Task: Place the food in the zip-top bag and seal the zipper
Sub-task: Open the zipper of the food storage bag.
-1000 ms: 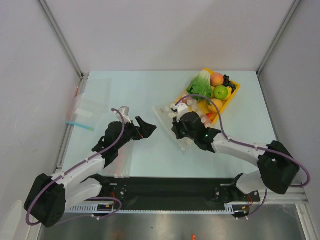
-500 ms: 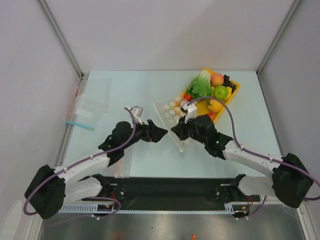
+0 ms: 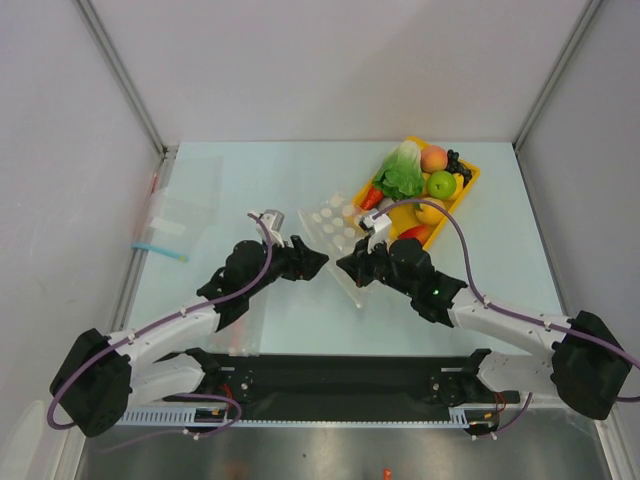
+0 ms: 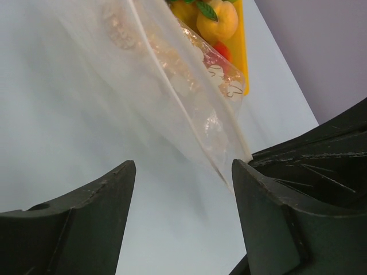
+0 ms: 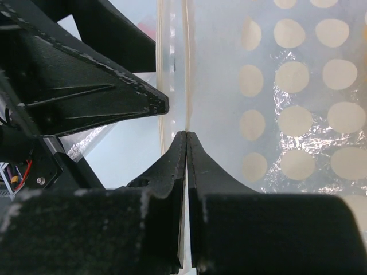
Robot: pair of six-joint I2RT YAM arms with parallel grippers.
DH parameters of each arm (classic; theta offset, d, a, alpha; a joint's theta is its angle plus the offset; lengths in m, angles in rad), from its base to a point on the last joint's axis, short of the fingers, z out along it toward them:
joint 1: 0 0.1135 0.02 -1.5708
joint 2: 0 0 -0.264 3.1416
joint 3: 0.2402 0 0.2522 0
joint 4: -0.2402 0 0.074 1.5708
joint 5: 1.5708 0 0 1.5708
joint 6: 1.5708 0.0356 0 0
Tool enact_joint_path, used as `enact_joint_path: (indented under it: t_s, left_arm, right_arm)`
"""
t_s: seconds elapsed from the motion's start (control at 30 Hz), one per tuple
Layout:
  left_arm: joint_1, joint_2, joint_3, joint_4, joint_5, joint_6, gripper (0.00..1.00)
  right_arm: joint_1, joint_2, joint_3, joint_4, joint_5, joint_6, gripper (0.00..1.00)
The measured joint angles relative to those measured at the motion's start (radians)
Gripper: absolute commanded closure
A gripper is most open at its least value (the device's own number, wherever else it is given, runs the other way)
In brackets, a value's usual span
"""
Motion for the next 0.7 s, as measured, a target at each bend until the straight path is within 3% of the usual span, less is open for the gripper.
enact_joint_path:
  t_s: [0.27,0.43,0.53,0.6,0.63,0.7]
  left_arm:
    - [0.000,0.060,0.023,-0.011,-0.009,0.006,0.42]
    - [0.000,0.093,0.053,-0.018,-0.014,0.020,0.95]
    - [-0.003,0.089,0.062,-0.031,-0.023,0.032,1.00]
    - [-0.007,0.075,0.063,-0.051,-0.035,0.036,1.00]
    - [-0.013,0.063,0.063,-0.064,-0.050,0.042,1.00]
    - [-0.031,0.033,0.063,-0.086,-0.078,0.055,1.00]
  right_arm:
    - [0.015,-0.004,0.000,0.008,-0.006,-0.002,1.00]
    - [0.047,-0.013,0.000,0.016,-0.005,-0.021,1.00]
    - [0.058,-0.017,0.000,0.021,0.004,-0.027,1.00]
    - [0.058,-0.020,0.000,0.021,0.016,-0.029,0.91]
    - [0.058,-0.023,0.000,0.020,0.030,-0.029,0.69]
    - [0.061,-0.031,0.000,0.018,0.056,-0.035,0.55]
